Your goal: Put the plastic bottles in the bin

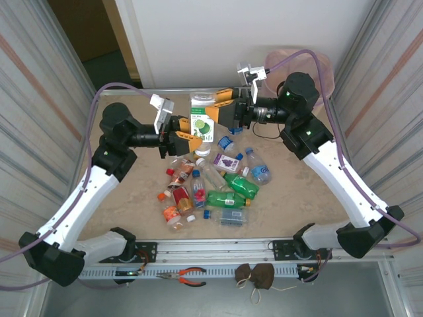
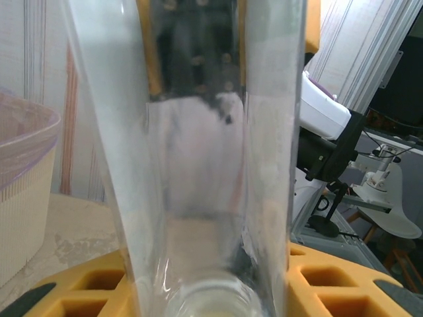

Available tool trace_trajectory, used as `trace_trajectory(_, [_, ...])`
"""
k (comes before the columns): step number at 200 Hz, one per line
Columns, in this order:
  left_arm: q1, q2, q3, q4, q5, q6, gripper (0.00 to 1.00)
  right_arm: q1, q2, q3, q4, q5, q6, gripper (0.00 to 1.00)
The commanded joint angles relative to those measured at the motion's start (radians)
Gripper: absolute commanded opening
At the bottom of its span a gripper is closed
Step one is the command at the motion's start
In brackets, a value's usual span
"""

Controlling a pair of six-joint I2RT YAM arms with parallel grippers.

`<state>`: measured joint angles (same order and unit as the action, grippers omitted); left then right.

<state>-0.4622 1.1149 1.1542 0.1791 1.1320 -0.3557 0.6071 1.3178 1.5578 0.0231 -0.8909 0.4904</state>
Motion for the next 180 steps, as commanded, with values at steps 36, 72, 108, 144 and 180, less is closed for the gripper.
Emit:
trace_trajectory(36, [-0.01,-0.008,0.031,-0.009,-0.03,0.015,0.53,0.015,-0.035,0.012,-0.02,0.018,-0.03,0.35])
trace_trajectory(72, [-0.009,-0.041,0.031,-0.09,-0.1,0.078,0.69,0.01,-0.056,0.021,-0.077,0.079,-0.078,0.35])
trace_trajectory(108, [0.014,-0.114,-0.006,-0.205,-0.228,0.148,0.75,-0.085,-0.071,0.036,-0.148,0.185,-0.092,0.35])
trace_trajectory(144, [0.048,-0.172,-0.053,-0.293,-0.358,0.16,0.77,-0.258,-0.052,0.076,-0.226,0.278,-0.109,0.32])
trace_trajectory(180, [0.052,-0.197,-0.07,-0.379,-0.424,0.188,0.77,-0.417,0.005,0.169,-0.318,0.414,-0.159,0.31])
